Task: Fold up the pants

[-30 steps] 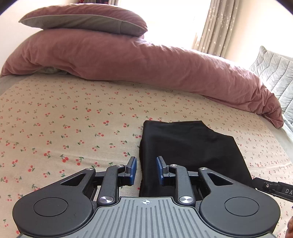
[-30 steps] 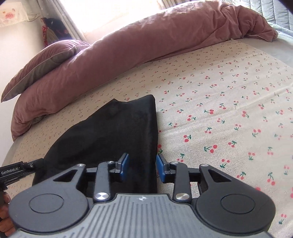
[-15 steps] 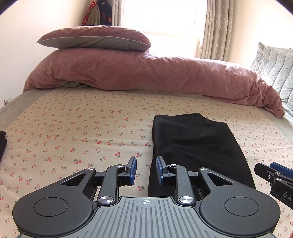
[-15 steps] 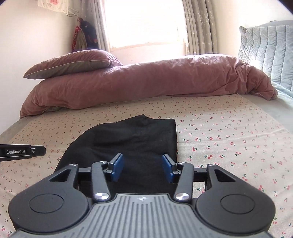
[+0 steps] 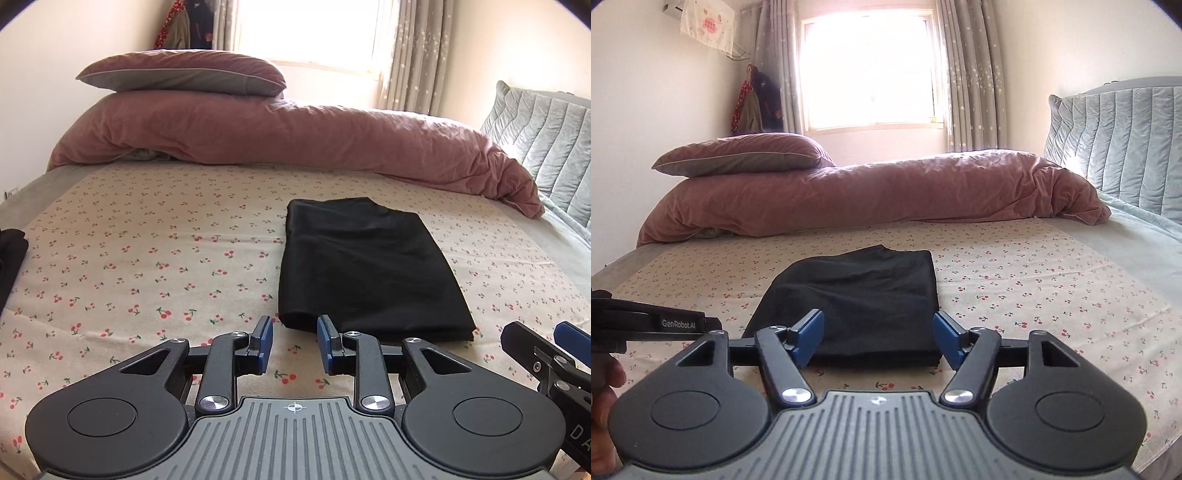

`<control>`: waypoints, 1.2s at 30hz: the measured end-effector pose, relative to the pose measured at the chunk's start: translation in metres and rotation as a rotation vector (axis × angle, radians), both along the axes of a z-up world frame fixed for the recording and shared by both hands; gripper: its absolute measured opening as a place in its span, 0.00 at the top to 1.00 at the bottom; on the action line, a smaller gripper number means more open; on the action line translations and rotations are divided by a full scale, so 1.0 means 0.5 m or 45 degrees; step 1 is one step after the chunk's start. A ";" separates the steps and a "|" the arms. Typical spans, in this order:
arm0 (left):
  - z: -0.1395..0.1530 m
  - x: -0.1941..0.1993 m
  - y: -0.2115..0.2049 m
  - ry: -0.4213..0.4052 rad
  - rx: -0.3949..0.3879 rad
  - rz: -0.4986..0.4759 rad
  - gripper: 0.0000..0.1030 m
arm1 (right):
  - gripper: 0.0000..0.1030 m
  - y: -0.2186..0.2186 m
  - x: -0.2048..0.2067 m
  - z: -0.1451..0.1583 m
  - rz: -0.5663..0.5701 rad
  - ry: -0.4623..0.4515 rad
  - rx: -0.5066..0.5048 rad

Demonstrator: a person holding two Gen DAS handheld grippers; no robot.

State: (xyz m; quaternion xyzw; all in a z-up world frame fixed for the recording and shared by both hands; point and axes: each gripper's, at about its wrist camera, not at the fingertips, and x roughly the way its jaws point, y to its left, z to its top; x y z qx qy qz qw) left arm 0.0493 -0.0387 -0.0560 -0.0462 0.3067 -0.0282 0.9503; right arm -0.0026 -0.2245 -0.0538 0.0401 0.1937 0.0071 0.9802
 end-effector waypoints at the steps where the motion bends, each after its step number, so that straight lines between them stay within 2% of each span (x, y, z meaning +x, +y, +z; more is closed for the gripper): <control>1: -0.005 -0.009 -0.005 0.005 -0.006 -0.012 0.69 | 0.36 0.000 -0.008 -0.003 0.000 0.004 0.006; 3: -0.011 -0.024 -0.015 0.001 -0.011 -0.028 0.63 | 0.30 0.005 -0.023 -0.006 -0.005 0.011 0.004; 4: -0.012 -0.031 -0.020 -0.010 -0.001 -0.034 0.56 | 0.24 0.006 -0.026 -0.008 -0.008 0.011 -0.004; 7: -0.011 -0.045 -0.026 -0.057 0.045 -0.027 0.22 | 0.06 0.005 -0.028 -0.015 -0.018 0.007 -0.043; 8: -0.010 -0.050 -0.027 -0.080 0.059 -0.024 0.17 | 0.06 0.004 -0.024 -0.017 -0.023 0.009 -0.054; 9: -0.008 -0.052 -0.027 -0.091 0.069 -0.026 0.16 | 0.06 0.003 -0.020 -0.022 -0.019 0.017 -0.063; 13: -0.015 -0.045 -0.025 -0.088 0.112 -0.014 0.05 | 0.06 -0.010 0.001 -0.040 -0.020 0.051 -0.028; 16: -0.030 -0.035 -0.026 -0.061 0.156 -0.019 0.03 | 0.06 -0.012 0.012 -0.050 0.007 0.086 0.011; 21: -0.050 -0.017 -0.019 0.028 0.092 -0.047 0.03 | 0.06 -0.012 0.017 -0.060 0.013 0.165 0.008; 28: -0.077 -0.001 -0.023 0.095 0.139 -0.053 0.00 | 0.06 -0.018 0.027 -0.066 0.037 0.241 0.034; 36: -0.068 -0.006 -0.011 0.044 0.124 -0.019 0.00 | 0.06 -0.007 0.029 -0.069 0.027 0.257 -0.032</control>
